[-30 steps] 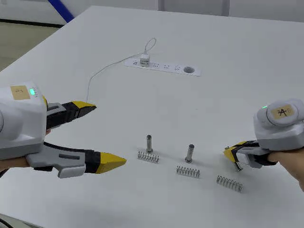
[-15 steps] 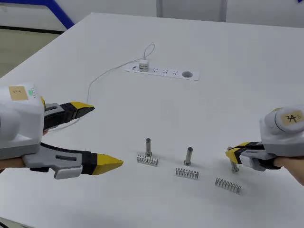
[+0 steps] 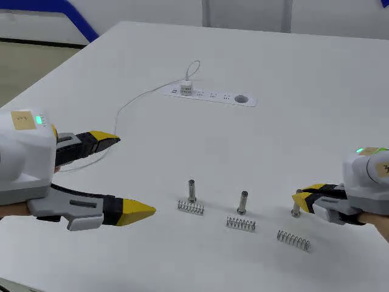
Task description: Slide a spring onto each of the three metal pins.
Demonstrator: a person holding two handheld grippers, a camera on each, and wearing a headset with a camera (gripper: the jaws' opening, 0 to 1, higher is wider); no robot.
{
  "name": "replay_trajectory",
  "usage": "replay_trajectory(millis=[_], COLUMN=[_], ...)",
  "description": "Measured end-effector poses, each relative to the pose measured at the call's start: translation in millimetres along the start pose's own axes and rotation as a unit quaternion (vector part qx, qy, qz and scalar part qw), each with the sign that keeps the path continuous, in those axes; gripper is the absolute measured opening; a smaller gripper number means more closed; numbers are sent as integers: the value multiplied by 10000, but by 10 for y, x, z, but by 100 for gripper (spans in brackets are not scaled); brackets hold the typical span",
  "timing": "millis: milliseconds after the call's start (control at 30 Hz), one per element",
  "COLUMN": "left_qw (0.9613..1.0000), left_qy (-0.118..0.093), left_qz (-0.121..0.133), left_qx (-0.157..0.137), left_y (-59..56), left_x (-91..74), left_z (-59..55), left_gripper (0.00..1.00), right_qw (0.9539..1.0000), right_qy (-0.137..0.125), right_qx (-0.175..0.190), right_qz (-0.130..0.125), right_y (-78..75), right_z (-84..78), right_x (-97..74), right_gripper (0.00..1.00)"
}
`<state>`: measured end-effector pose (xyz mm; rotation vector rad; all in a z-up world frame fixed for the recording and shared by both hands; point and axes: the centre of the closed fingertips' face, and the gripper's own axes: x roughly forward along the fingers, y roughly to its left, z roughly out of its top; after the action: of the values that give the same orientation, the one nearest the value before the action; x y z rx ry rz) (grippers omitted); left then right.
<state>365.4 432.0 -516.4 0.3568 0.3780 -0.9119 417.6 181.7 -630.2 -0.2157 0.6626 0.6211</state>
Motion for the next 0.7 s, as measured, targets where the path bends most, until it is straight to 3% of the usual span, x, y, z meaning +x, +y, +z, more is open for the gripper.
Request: replay_trajectory(millis=[400, 533, 700], left_qw=[9999, 10000, 10000], left_qy=[54, -29, -15], left_qz=[-76, -68, -72], left_qx=[66, 26, 32], left_y=[-66, -70, -95], left_x=[20, 10, -2], left_z=[-8, 18, -1], left_gripper=[84, 85, 84], right_qw=[9999, 9999, 10000], right_qy=[98, 142, 72], right_qx=[-64, -80, -60], right_qz=[44, 25, 8], right_y=[18, 23, 22], right_z=[-76, -83, -55], right_x=[-78, -84, -104], right_gripper=[9, 9, 11])
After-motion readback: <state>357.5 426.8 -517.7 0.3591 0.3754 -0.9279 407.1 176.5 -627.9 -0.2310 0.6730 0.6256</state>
